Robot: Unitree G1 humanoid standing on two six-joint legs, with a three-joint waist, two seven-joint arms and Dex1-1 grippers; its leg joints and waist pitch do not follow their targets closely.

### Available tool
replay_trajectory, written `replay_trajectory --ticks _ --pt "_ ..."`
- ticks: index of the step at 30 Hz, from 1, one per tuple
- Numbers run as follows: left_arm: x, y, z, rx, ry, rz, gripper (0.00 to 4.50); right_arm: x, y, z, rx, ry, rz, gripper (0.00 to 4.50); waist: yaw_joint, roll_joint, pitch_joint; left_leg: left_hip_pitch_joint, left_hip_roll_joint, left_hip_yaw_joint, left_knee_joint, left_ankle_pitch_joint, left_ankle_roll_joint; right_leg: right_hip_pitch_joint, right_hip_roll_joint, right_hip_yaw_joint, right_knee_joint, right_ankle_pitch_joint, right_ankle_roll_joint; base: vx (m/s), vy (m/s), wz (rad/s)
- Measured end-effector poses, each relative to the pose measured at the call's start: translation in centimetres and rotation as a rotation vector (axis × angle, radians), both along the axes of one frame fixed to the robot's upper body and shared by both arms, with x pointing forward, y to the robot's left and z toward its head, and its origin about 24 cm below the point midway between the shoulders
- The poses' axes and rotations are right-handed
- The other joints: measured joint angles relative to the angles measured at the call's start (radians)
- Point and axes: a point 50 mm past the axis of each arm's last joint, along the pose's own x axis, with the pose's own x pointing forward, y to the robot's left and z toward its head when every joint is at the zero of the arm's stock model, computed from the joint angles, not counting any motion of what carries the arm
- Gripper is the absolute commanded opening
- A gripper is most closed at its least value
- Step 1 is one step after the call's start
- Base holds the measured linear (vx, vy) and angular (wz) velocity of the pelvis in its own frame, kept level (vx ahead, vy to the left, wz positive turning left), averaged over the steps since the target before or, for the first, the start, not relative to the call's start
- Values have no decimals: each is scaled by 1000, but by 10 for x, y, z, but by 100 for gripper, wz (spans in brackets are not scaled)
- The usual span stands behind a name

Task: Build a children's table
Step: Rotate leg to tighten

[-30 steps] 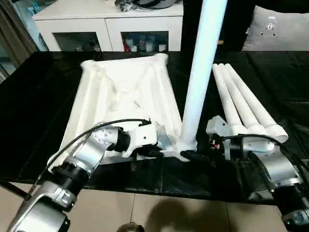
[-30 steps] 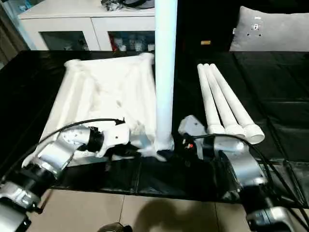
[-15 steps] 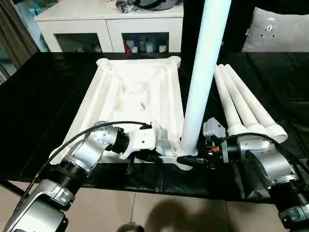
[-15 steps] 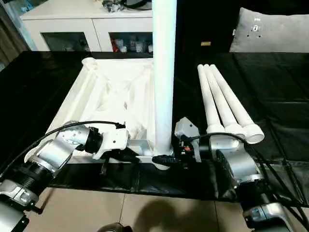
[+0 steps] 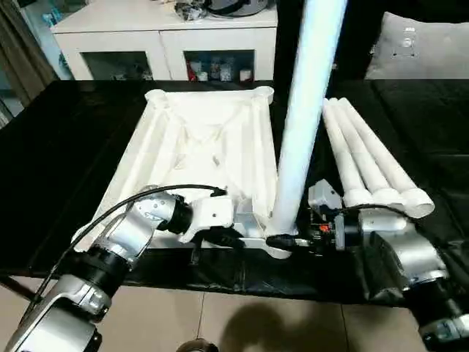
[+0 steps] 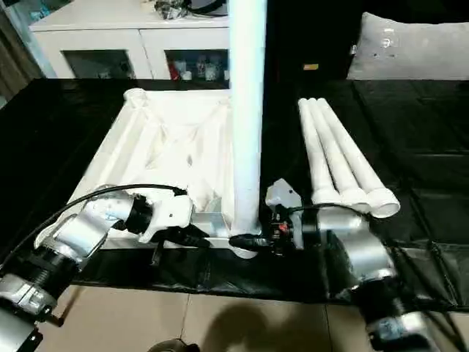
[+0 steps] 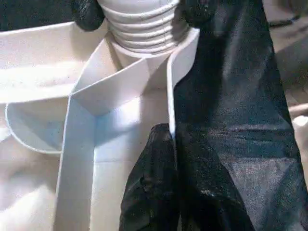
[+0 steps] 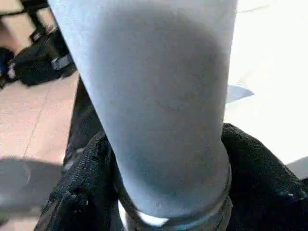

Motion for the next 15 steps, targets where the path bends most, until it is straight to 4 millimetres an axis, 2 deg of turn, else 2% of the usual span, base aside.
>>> replay_trajectory --ticks 4,8,11,15 --pt "4 -1 -4 -33 0 186 0 9 12 -8 44 -7 -216 274 -28 -1 0 2 0 0 0 2 -2 -1 -1 0 2 2 -4 0 0 0" --pt "6 -17 -7 -83 -6 363 0 22 23 -13 77 -32 -487 274 -58 -4 2 7 0 1 -1 3 -4 0 -3 -2 1 1 -2 0 0 0" --pt "8 -32 -9 -120 -8 482 0 33 29 -12 65 -47 -632 274 -65 -4 2 7 0 1 -2 3 -4 0 -3 -2 1 2 -3 0 0 0" --pt "10 -50 -9 -155 -19 596 0 44 35 -11 44 -77 -783 274 -65 -4 2 6 0 1 -5 3 -4 0 -3 -3 -3 4 -6 0 0 0"
